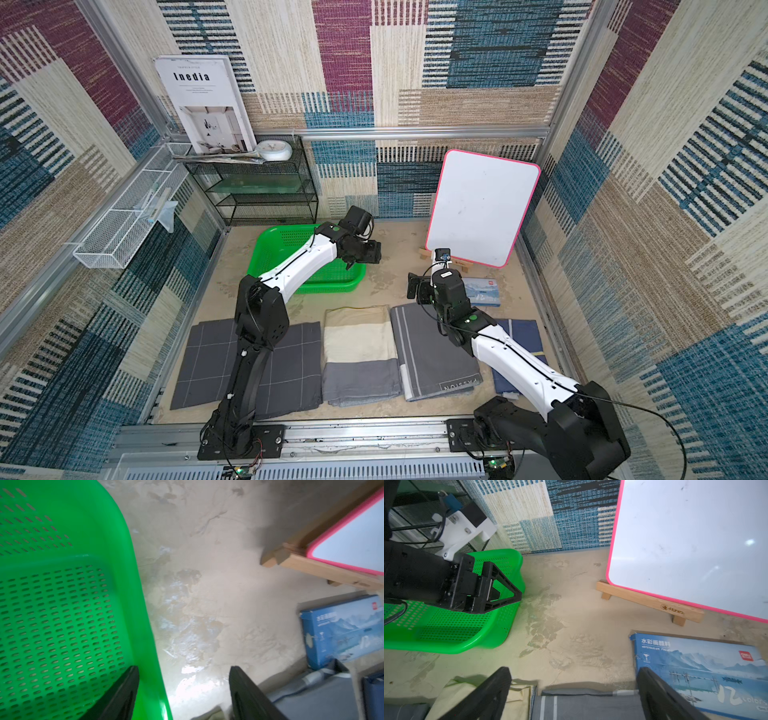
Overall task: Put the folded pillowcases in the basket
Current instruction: Move the basket to the center of the board, then adjust the pillowcase at the center of the board.
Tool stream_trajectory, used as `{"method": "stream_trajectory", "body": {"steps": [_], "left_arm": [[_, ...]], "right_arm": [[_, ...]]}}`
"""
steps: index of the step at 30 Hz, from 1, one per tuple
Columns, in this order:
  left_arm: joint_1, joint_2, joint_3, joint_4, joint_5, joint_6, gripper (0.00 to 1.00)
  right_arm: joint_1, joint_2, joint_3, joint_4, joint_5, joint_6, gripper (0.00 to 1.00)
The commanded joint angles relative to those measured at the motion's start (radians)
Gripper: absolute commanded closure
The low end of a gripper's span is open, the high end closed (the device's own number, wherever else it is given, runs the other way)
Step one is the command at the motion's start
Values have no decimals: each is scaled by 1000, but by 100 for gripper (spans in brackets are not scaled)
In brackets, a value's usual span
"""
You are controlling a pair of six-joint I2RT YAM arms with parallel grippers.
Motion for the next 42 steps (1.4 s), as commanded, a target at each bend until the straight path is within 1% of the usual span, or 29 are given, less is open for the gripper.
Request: {"method": "stream_trajectory", "body": {"steps": [1, 4, 8, 10, 13, 17, 19, 20, 21, 22, 23, 26, 29, 31, 33, 35, 37, 40, 42], "left_arm": [[-23, 55, 70, -10, 72, -44, 32], [-35, 106, 116, -9, 82, -63, 34], [-54, 141, 163, -9, 122, -86, 38], [-74, 145, 184, -9, 120, -84, 38], [-96, 125, 198, -10, 129, -82, 37], [-101, 78, 192, -30, 115, -61, 35], [-100, 38, 172, -67, 90, -43, 37], [-101, -5, 132, -79, 65, -37, 42], [-103, -62, 66, -71, 35, -37, 44], [-107, -146, -34, -33, -3, -29, 44], [-111, -242, -168, 17, -38, -26, 43], [-111, -510, -508, 144, -117, -37, 39], [-111, -714, -750, 181, -175, -68, 35], [-111, -809, -875, 190, -182, -93, 33], [-110, -867, -982, 196, -174, -122, 32], [-108, -893, -1066, 198, -158, -153, 32], [-108, -901, -1134, 220, -138, -191, 33], [-98, -923, -1211, 248, -101, -282, 39], [-96, -949, -1257, 288, -104, -317, 39]], "right_arm": [[0, -1, 8, -30, 133, 29, 1], [0, -1, 35, -83, 193, 50, 1], [-1, -28, 25, -93, 199, 71, 1], [-1, -40, 13, -86, 202, 82, 1], [0, -40, 10, -82, 194, 86, 2], [-1, -15, 38, -115, 151, 80, 2], [0, 1, 57, -135, 109, 63, 2], [0, 8, 65, -140, 86, 55, 2], [1, 13, 68, -143, 67, 58, 2], [1, 18, 70, -145, 41, 62, 2], [2, 22, 69, -144, 12, 73, 2], [2, 32, 44, -117, -87, 120, 3], [12, 55, 22, -94, -154, 174, 5], [25, 68, 17, -85, -163, 200, 5], [38, 74, 21, -80, -160, 216, 5], [51, 79, 41, -88, -158, 221, 6], [64, 80, 60, -98, -146, 220, 6], [84, 80, 89, -124, -130, 225, 6], [100, 76, 103, -145, -119, 232, 6]]}}
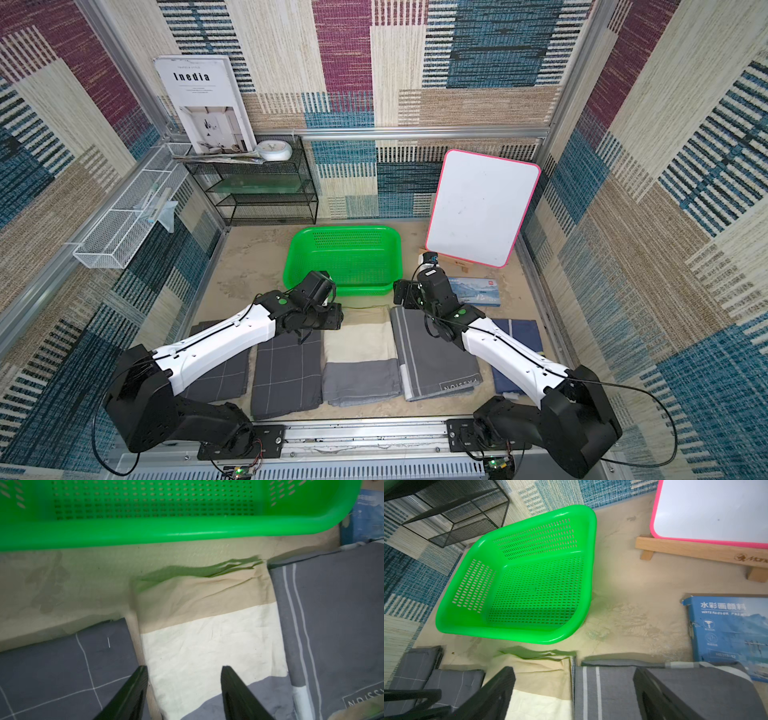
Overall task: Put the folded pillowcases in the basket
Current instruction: Adjust the pillowcase at the center of the board.
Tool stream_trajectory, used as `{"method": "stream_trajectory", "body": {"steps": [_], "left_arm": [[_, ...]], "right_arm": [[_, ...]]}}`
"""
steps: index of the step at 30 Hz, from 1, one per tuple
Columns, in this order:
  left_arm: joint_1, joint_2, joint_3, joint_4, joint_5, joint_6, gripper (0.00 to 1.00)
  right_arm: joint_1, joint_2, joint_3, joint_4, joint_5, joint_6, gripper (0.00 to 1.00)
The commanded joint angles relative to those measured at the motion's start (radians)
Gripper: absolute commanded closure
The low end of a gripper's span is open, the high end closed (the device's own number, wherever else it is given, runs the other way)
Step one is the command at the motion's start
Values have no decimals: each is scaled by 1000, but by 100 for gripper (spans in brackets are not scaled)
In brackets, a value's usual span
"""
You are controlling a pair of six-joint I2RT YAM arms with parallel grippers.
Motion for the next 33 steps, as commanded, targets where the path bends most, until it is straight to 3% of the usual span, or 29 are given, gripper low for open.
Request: {"method": "stream_trajectory", "body": {"steps": [1, 8, 20, 25, 30, 33], "left_arm": [[7, -35, -59, 91, 8, -100, 38], [75, 11, -146, 229, 107, -110, 40], [91, 171, -138, 289, 79, -121, 37], [94, 188, -161, 318, 77, -139, 19], [94, 200, -167, 334, 85, -141, 20], [94, 210, -162, 341, 93, -140, 33]], "right_arm": [[23, -8, 17, -27, 23, 26, 6], [75, -40, -8, -45, 61, 50, 7], [108, -57, -41, -37, 79, 81, 7], [110, -61, -59, -32, 79, 79, 7], [112, -50, -57, -36, 74, 76, 7], [112, -55, -64, -34, 80, 81, 7]]}}
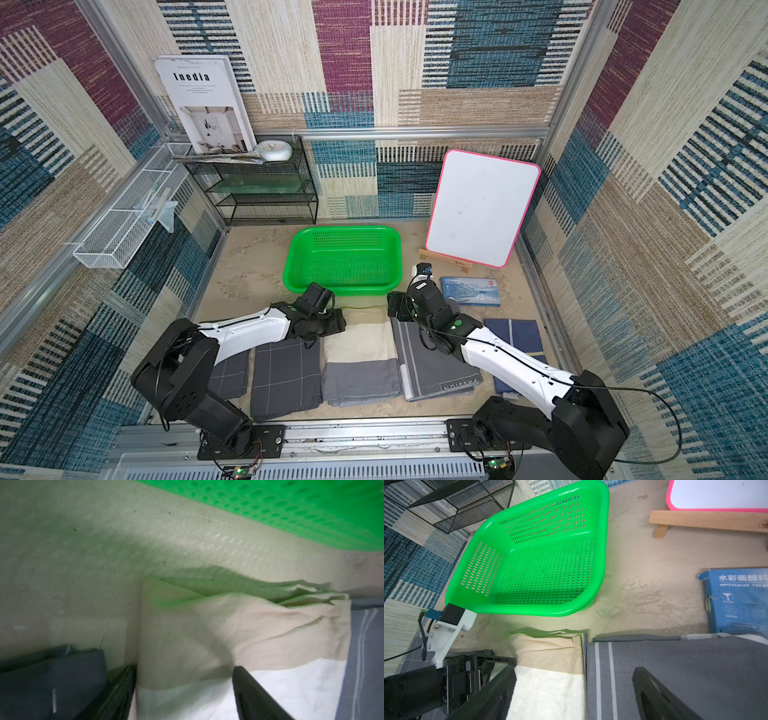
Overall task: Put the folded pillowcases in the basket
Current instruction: Adjust the pillowcase at the center of the board.
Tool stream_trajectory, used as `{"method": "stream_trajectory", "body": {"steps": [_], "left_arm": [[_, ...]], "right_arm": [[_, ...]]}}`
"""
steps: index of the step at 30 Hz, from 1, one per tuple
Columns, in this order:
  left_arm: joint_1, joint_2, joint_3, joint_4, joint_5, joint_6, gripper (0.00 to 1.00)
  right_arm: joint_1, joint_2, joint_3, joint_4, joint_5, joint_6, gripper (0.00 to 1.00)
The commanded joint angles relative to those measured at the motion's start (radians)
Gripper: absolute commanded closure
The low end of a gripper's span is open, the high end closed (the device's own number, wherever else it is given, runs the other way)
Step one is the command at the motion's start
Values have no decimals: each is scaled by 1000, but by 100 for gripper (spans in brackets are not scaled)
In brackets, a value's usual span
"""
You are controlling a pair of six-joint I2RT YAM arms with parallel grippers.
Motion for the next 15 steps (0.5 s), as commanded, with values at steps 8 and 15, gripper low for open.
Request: {"method": "stream_trajectory", "body": {"steps": [8, 15], "left_arm": [[-9, -32, 3, 21, 42, -27, 82], [-47, -271, -35, -60, -53, -79, 100]], "right_arm": [[17, -4, -15, 6, 18, 8, 7], [47, 15, -11, 10, 18, -22, 7]]}}
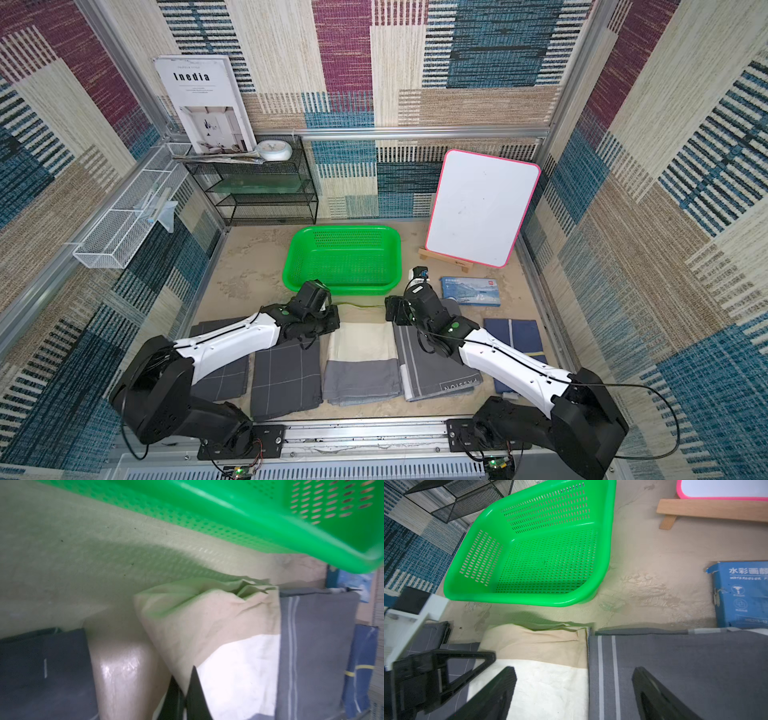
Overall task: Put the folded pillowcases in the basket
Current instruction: Adjust the pillowcase at the center of the board.
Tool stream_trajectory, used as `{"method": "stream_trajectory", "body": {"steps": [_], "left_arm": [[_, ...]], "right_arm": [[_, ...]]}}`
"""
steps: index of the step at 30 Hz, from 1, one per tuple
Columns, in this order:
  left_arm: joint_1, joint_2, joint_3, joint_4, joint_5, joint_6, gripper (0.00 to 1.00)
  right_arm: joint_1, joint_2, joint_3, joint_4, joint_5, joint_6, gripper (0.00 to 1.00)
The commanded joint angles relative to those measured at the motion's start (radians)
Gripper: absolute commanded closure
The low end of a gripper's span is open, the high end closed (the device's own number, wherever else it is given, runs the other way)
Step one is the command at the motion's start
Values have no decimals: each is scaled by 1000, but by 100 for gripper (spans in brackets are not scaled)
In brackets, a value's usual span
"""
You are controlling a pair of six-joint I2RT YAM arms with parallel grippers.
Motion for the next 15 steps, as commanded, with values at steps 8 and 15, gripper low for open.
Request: {"method": "stream_trajectory", "body": {"steps": [8, 15], "left_arm": [[-22, -425, -110, -268, -230, -184, 100], [0, -627, -265, -354, -413, -305, 100]], "right_arm": [[67, 50, 29, 41, -4, -79, 7], [177, 116, 81, 12, -32, -169, 8]]}}
